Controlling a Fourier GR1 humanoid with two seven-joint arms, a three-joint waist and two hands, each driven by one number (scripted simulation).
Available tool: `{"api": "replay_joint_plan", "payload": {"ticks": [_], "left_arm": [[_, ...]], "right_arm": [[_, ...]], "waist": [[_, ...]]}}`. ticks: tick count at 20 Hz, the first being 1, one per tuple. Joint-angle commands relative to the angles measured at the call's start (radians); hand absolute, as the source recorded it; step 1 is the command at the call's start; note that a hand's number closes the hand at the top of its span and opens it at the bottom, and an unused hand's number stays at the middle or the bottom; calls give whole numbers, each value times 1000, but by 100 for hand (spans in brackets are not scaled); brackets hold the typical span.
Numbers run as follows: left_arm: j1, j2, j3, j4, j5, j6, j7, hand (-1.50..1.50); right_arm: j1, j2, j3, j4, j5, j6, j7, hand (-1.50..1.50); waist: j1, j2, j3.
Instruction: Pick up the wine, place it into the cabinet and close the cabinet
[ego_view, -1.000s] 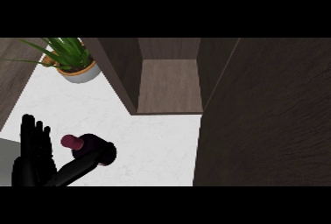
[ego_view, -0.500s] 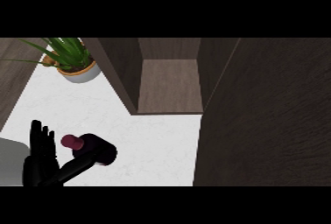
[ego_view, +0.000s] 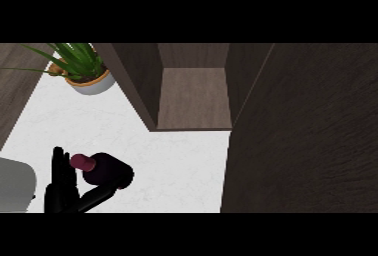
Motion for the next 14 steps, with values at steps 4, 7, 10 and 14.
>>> {"api": "replay_joint_plan", "payload": {"ticks": [4, 7, 10, 14], "left_arm": [[-13, -69, 41, 185, 68, -87, -190, -150], [-60, -55, 40, 187, 49, -69, -136, -150], [-33, -75, 63, 260, 79, -118, -237, -150], [-80, -81, 64, 338, 208, -115, -343, -150]], "right_arm": [[43, -20, -11, -245, -56, -6, 93, -150], [60, -18, 29, -274, -28, -15, 121, -150], [93, 10, 97, -234, 52, -31, 57, -150], [74, -8, 42, -226, -19, -9, 44, -150]], "waist": [[-1, 0, 0], [-2, 0, 0], [-1, -1, 0], [0, 0, 0]]}}
